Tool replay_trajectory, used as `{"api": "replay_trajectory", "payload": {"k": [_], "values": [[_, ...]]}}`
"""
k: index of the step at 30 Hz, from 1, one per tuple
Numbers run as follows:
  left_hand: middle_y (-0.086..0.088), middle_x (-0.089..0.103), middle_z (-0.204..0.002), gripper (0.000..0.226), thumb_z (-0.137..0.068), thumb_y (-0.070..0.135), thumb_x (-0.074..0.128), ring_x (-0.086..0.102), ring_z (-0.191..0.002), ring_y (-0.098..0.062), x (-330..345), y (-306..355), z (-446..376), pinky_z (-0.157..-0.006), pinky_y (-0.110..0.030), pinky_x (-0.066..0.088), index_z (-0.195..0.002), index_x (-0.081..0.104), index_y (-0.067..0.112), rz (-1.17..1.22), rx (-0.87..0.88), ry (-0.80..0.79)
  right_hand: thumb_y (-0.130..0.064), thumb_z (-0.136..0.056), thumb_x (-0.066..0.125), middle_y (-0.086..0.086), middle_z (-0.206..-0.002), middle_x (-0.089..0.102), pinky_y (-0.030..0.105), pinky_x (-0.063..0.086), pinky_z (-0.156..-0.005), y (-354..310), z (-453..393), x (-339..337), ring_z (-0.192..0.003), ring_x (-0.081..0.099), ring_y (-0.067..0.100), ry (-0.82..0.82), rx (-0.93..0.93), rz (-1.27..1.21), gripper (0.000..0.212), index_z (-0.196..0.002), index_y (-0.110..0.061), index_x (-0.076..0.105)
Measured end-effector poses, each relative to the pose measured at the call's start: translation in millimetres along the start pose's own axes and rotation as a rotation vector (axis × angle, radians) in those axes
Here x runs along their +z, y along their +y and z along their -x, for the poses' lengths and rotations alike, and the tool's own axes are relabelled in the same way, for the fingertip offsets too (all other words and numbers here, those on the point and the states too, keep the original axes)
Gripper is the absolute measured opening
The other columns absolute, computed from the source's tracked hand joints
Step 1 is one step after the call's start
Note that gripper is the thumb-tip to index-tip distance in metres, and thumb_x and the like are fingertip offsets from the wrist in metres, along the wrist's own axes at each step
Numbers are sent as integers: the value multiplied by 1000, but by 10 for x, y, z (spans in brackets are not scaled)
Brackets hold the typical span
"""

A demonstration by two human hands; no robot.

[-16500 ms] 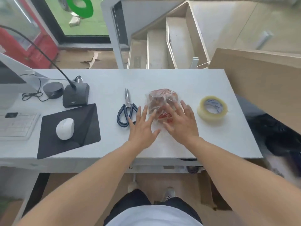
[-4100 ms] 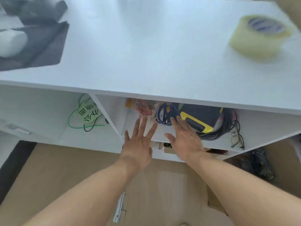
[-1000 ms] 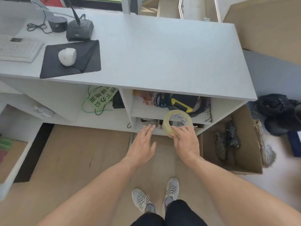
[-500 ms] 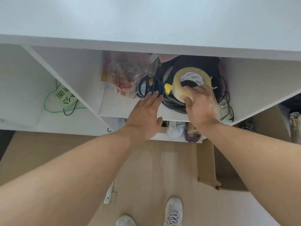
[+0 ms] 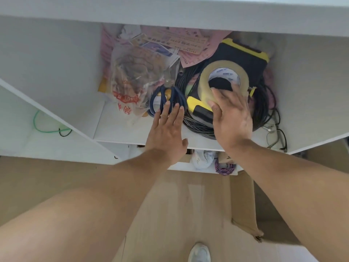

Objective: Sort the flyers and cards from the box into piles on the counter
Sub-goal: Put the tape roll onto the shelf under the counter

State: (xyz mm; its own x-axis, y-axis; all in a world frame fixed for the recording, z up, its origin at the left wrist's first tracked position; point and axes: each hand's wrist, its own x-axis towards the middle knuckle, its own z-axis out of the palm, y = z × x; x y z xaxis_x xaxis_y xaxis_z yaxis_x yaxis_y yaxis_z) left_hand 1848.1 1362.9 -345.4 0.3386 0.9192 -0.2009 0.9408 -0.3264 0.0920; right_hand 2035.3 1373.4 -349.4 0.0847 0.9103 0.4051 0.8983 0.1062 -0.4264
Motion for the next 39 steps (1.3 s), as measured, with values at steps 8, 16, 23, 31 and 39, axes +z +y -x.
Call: {"api": "replay_trajectory", "payload": {"k": [8,16,23,31,39], "values": [[-4,-16,-168,90,-101,42,45,-24,-152,-27,5,-13,-28,-126,-44,-5,-158,-18,14,-30,18,-9,-18,-102,53,1,-131,61,58,25,-118,-31,-84,-55,-150,26,28,-56,20,-12,36,-137,-13,58],[0,-22,-166,84,-103,37,47,-22,-153,-21,-306,6,596,-127,-40,-4,-160,-12,19,203,-46,-90,-24,-104,45,0,-165,20,43,2,-125,-350,-206,-575,-154,-3,22,-467,101,188,54,-156,-23,30],[2,-21,-164,85,-101,35,48,-14,-155,-23,-808,-189,2318,-126,-37,-2,-160,-11,18,454,-382,-209,-28,-106,41,-15,-163,8,33,13,-123,-1285,1125,-1336,-154,7,13,-856,172,15,56,-159,-26,21],[-1,3,-169,73,-101,33,52,-6,-156,-18,-1662,-606,4041,-127,-39,3,-161,14,18,577,-723,2,-35,-105,42,-7,-163,27,31,33,-113,-3026,1846,-1925,-145,35,18,-1202,-36,-112,56,-158,-30,24],[-2,8,-169,70,-101,39,50,-1,-156,-18,-1700,-1221,5503,-126,-37,9,-160,19,18,687,-1042,169,-32,-103,39,-7,-162,30,31,39,-108,-4574,2090,-1863,-143,38,15,-1272,-422,-92,55,-157,-32,25]]}}
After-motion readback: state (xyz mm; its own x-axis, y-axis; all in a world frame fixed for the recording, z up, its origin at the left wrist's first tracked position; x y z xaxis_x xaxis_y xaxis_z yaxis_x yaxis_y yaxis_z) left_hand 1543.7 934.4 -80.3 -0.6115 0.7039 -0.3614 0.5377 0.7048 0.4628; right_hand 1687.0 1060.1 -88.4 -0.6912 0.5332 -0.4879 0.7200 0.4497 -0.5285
